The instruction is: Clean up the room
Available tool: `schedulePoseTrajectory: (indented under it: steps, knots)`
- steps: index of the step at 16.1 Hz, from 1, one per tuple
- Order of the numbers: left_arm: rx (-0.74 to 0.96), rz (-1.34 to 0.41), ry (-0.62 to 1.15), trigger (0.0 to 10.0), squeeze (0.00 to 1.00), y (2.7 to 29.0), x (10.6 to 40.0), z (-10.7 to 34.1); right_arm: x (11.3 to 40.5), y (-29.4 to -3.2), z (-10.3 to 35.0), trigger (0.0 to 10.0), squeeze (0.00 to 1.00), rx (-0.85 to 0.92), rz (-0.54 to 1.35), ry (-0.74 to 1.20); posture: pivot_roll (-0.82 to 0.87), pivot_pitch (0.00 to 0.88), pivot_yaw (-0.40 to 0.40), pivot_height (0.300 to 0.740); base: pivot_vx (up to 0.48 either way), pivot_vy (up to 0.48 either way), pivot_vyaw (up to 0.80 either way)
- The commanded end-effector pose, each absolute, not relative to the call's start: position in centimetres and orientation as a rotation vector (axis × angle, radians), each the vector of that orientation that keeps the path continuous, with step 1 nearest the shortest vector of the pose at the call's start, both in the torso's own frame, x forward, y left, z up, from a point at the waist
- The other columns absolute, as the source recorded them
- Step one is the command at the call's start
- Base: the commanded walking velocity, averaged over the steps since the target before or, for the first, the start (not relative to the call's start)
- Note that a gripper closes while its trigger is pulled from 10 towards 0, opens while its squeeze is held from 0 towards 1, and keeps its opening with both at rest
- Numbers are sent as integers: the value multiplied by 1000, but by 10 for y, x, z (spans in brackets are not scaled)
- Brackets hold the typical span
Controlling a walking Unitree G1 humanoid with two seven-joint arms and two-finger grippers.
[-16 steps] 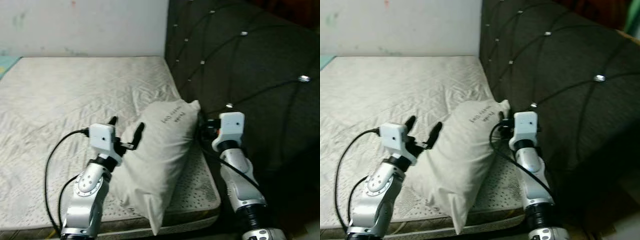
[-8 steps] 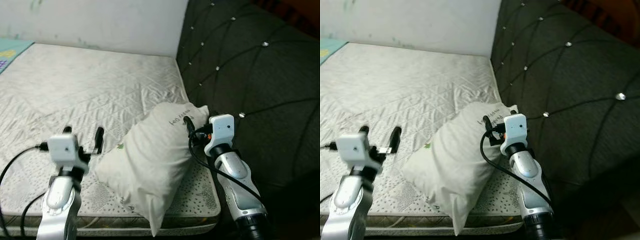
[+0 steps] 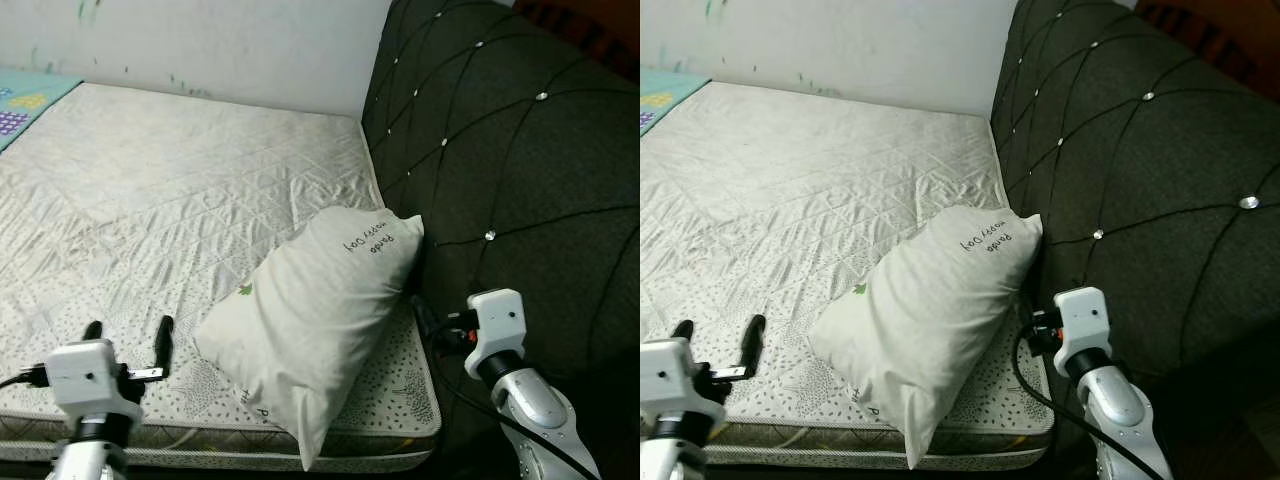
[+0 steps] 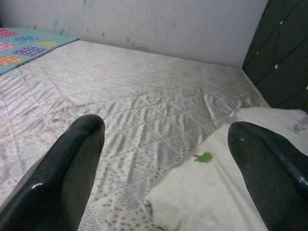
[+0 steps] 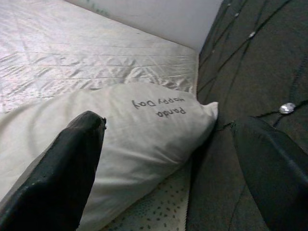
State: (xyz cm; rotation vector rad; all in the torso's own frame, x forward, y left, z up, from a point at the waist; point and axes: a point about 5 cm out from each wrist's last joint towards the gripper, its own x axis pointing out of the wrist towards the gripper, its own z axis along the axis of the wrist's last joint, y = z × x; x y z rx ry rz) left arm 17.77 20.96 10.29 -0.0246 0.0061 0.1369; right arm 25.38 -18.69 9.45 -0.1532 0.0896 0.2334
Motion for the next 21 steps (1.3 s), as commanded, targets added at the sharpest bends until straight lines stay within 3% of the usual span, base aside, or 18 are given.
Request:
schedulePoseTrajectory:
  steps: [1, 6, 8, 12, 18, 21]
  knots:
    - [-15, 131, 3, 10000, 0, 206, 177, 105, 258, -185, 101, 10000, 0, -153, 249, 77, 11, 32, -133, 740, 0, 0, 0]
    - [27, -157, 69, 10000, 0, 192, 189, 104, 262, -176, 107, 10000, 0, -123, 260, 64, -4, 48, -125, 740, 0, 0, 0]
    - [9, -152, 52, 10000, 0, 188, 193, 108, 261, -175, 108, 10000, 0, -141, 260, 63, -5, 54, -122, 740, 0, 0, 0]
    - [-50, -131, 47, 10000, 0, 177, 184, 109, 257, -170, 109, 10000, 0, -149, 265, 61, -6, 68, -122, 740, 0, 0, 800]
    - [-71, -50, 22, 10000, 0, 179, 180, 115, 266, -157, 108, 10000, 0, -111, 297, 64, 53, 78, -155, 740, 0, 0, 0]
    - [-61, -84, 9, 10000, 0, 177, 190, 117, 271, -156, 110, 10000, 0, -103, 273, 42, 37, 67, -115, 740, 0, 0, 0]
